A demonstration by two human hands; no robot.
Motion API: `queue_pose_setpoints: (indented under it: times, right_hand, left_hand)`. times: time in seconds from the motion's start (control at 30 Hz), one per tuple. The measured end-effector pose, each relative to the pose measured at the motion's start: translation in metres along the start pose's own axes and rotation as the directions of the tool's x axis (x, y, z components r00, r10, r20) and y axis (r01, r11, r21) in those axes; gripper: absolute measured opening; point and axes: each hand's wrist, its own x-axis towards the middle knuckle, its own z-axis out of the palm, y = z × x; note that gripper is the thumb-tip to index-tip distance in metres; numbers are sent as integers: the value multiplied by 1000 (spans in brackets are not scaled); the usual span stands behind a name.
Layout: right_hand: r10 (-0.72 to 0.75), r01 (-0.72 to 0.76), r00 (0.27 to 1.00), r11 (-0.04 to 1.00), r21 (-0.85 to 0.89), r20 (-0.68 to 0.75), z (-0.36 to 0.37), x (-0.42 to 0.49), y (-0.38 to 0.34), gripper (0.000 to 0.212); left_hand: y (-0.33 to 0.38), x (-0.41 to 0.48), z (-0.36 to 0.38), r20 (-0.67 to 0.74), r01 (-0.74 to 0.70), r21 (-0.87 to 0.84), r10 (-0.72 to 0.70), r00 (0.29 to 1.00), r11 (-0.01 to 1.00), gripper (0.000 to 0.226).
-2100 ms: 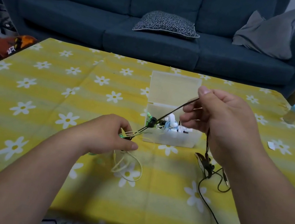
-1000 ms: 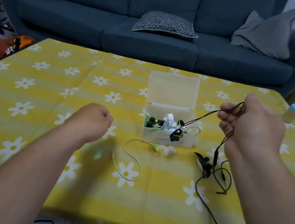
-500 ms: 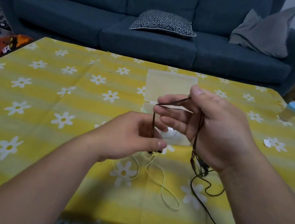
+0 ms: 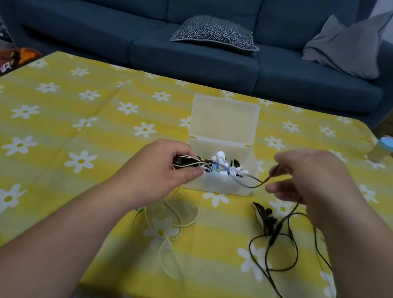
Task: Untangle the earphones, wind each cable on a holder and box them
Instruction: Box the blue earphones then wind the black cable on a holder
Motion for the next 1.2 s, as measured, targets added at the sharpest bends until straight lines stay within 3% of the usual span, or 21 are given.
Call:
queue_pose_setpoints:
  times: [0.1,0.2,0.3,0.5,0.63,0.73,0.8,0.9,0.97,1.03,1.2]
  right_hand:
    - [-16,43,998,896,-442,65,-4,4,8,26]
    - [73,51,972,861,-506,221,-3,2,13,23]
    - [136,33,930,894,-447,342,4,-3,11,27]
    - [170,-33,852,961,-273,496,21,-5,11,64]
    - [140,-44,848,980,-194,512,36,-5,15,64]
    - [165,-114,725,986,-120,669,42,-12,12,65]
    - [158,-159,696,985,-65,701,43,-15,10,59]
    - [144,-109,821,989,-95,552,44,-12,8,23]
    - [96,-58,899,993,-103,427,41,-6,8,24]
    - [79,-69,929,997,-40,363,37,2,9,28]
    - [37,-12,958,996,-90,284,28,10,14,15]
  left_hand:
    - [-1,-1,0,-18,-23,30,23,1000,999,9]
    - [1,-2,1,-22,-43,72,44,999,997,6]
    - [3,-3,2,-9,-68,76,69,998,995,5]
    - [6,-3,2,-4,-109,61,109,994,992,4]
    - [5,-2,1,-24,-114,60,116,993,992,3]
    - [5,-1,0,-55,-116,48,118,991,992,2]
    - [4,0,-1,-89,-100,75,106,990,992,2]
    - [3,-1,-3,-86,-34,160,49,995,986,17]
    - [4,-3,-4,-28,27,247,-20,999,969,40]
    - [3,-4,-5,14,54,286,-60,998,957,50]
    - [-4,-3,-7,32,-7,203,1,999,979,17]
